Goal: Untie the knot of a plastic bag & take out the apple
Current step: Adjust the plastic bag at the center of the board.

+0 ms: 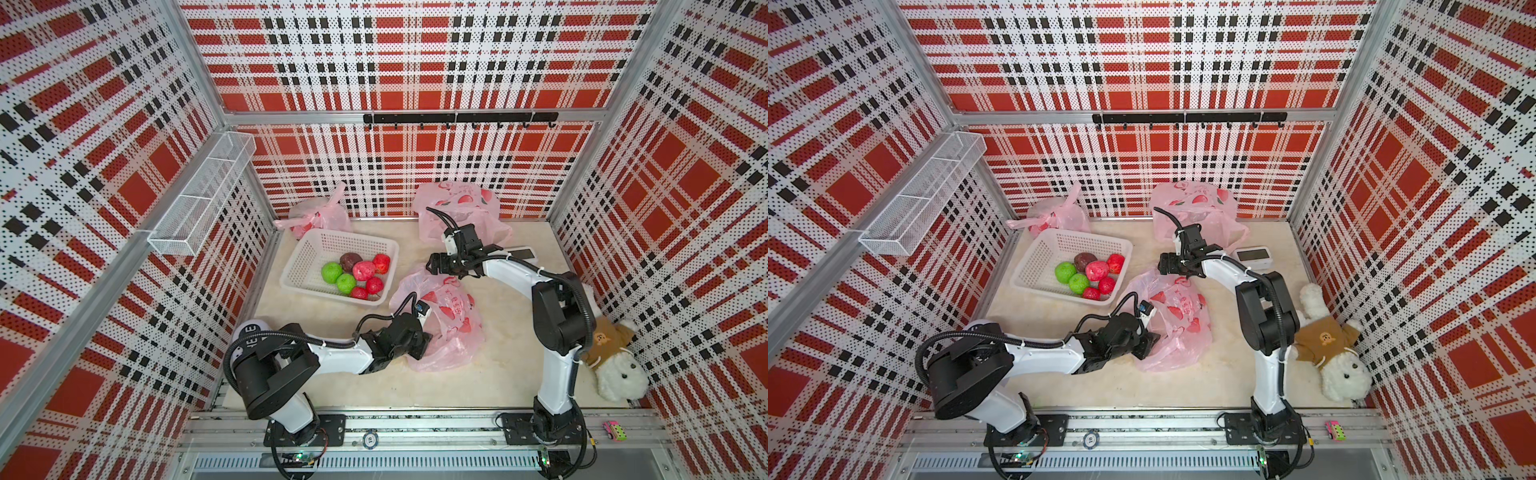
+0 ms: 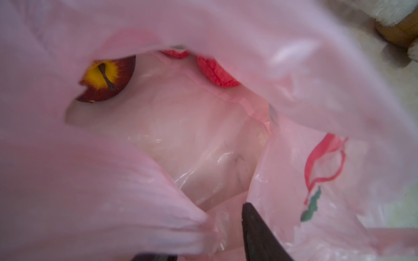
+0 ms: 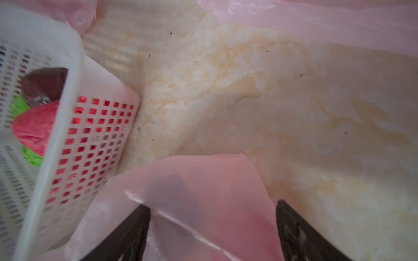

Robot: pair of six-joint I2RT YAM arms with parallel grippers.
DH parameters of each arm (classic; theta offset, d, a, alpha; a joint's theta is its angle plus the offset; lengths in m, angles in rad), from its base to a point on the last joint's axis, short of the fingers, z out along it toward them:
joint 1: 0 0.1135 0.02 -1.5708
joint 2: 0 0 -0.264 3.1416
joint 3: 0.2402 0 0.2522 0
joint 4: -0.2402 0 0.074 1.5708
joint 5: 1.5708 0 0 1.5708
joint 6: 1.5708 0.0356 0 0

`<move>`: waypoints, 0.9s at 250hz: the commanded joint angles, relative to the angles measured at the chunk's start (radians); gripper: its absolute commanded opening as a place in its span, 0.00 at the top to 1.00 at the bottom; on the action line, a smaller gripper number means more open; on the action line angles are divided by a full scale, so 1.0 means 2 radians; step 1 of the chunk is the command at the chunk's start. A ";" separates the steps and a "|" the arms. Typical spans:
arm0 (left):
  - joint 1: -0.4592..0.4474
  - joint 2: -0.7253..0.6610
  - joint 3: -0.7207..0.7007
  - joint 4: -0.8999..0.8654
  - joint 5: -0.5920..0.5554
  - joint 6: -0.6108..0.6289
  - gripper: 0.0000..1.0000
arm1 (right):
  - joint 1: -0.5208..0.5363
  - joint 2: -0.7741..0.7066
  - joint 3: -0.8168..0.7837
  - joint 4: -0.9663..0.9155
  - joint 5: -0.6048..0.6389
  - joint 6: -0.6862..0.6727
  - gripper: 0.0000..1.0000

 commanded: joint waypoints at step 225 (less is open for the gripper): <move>-0.024 -0.039 -0.038 -0.015 -0.018 -0.032 0.51 | 0.051 -0.172 -0.037 -0.008 0.059 -0.041 0.58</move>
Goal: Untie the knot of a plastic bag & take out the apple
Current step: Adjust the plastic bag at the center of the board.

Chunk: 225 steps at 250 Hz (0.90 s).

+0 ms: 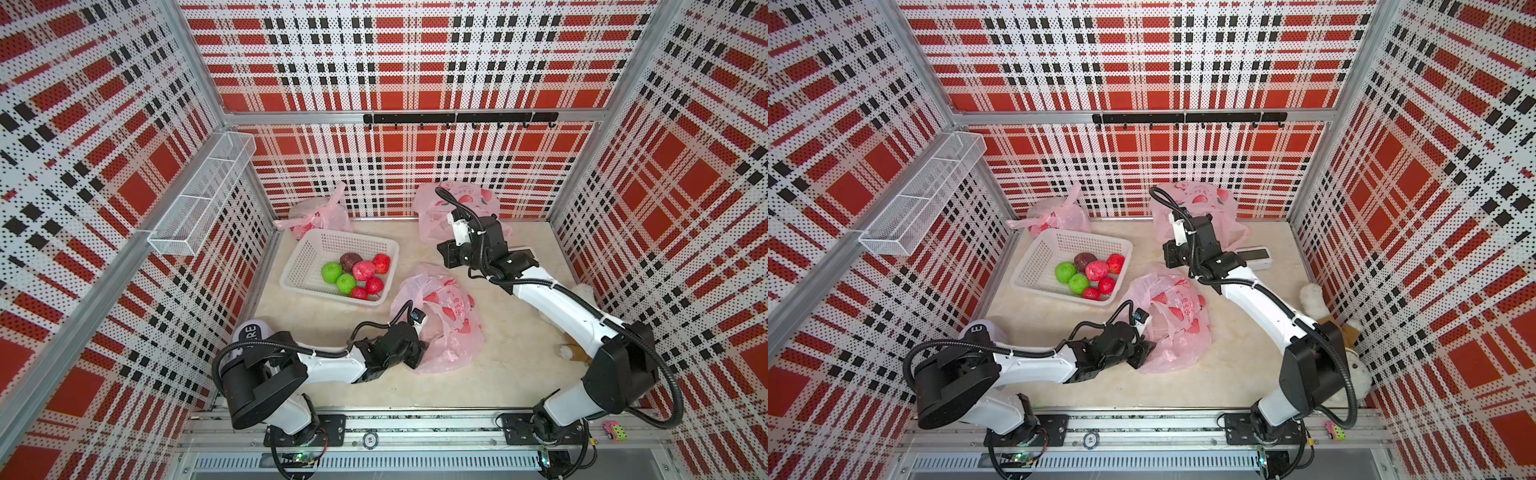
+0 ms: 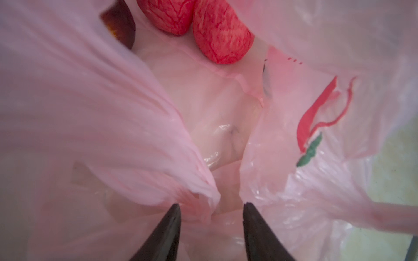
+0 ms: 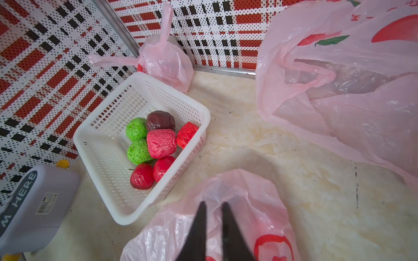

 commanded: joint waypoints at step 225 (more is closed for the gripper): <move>-0.018 0.006 -0.009 -0.008 -0.030 -0.014 0.50 | 0.055 0.368 0.454 -0.480 0.046 -0.048 0.21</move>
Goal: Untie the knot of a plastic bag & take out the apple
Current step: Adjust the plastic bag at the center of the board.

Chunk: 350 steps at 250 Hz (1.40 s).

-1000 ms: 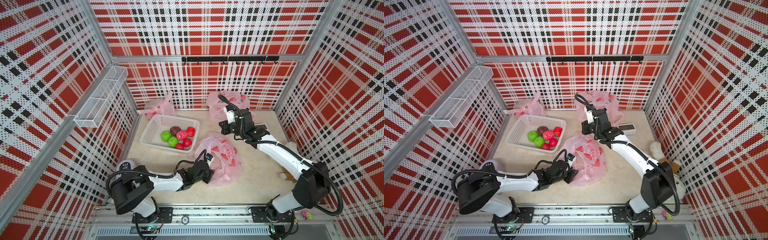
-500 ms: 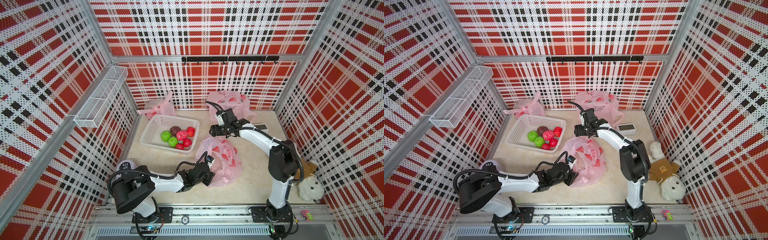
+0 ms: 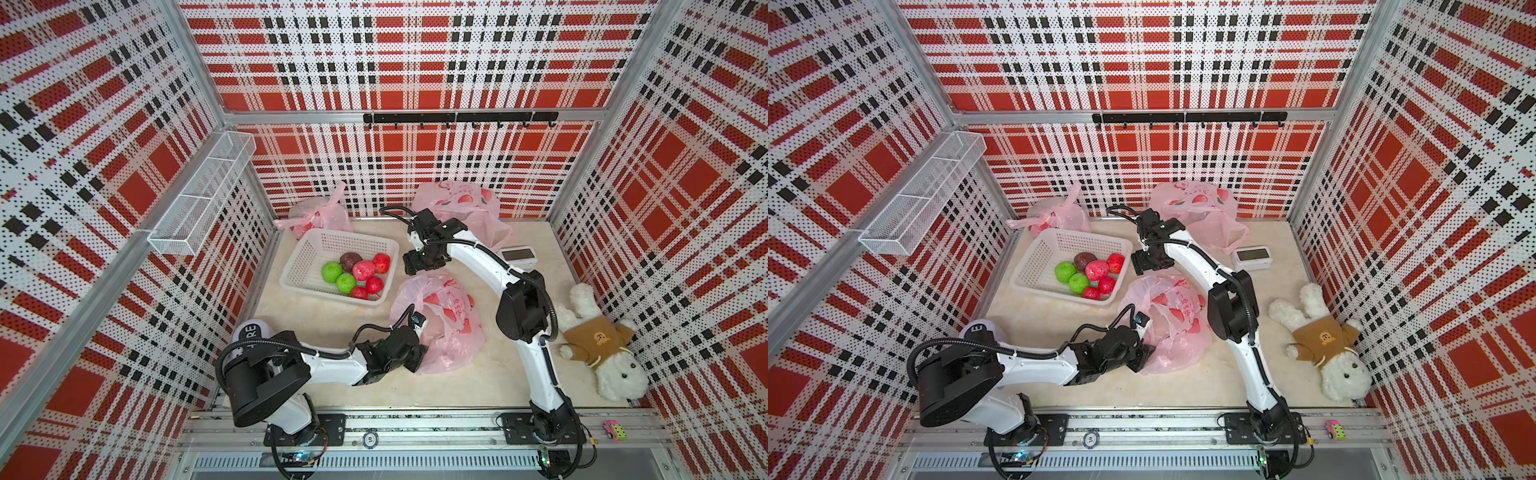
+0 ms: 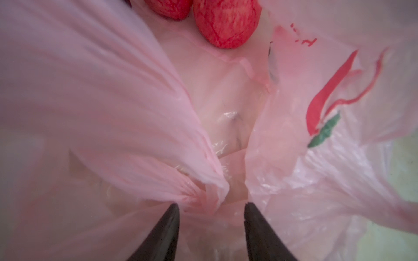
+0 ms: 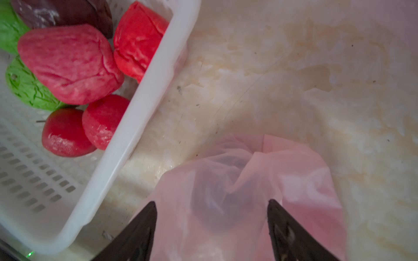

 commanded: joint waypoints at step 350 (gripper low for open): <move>-0.017 -0.075 0.024 -0.085 -0.002 -0.002 0.38 | 0.035 -0.275 -0.255 0.150 0.104 0.041 0.35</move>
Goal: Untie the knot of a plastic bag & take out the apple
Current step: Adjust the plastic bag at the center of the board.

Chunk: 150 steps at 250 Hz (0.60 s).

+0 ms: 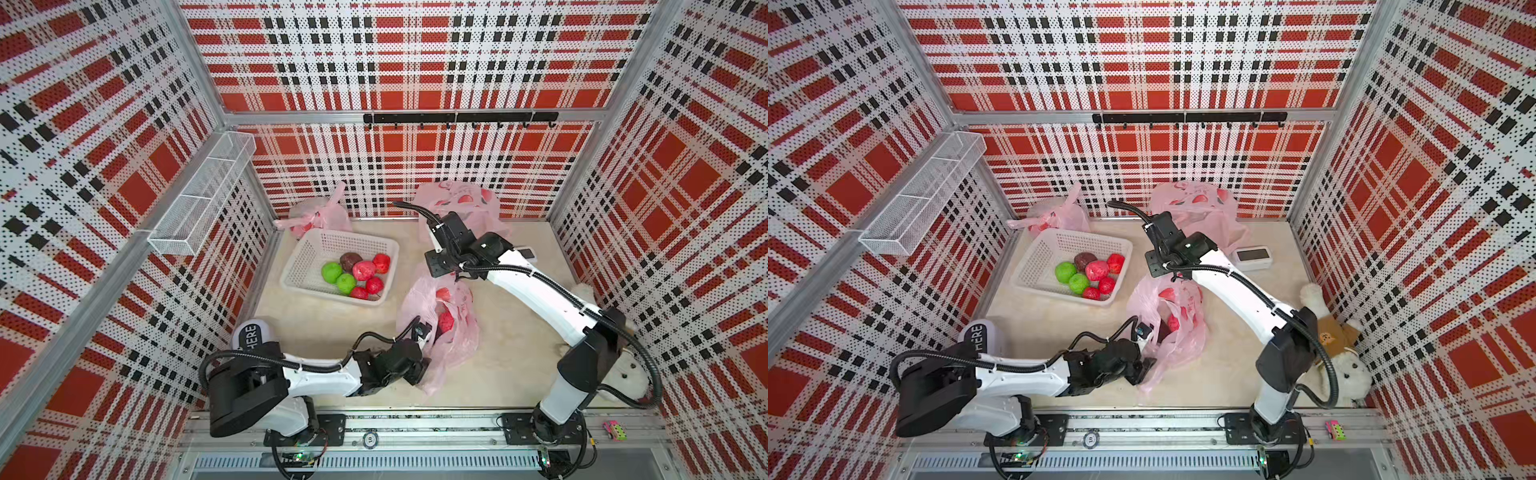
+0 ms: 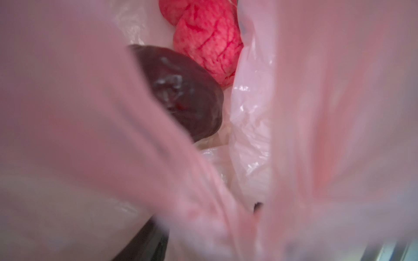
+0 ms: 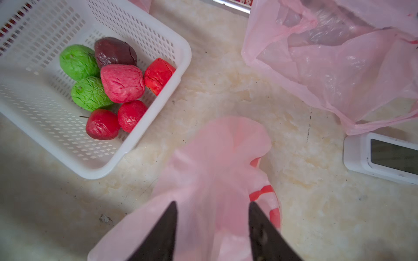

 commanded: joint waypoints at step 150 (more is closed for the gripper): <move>0.104 0.094 0.170 -0.117 0.043 -0.031 0.20 | 0.082 -0.213 -0.371 0.179 -0.004 0.184 0.23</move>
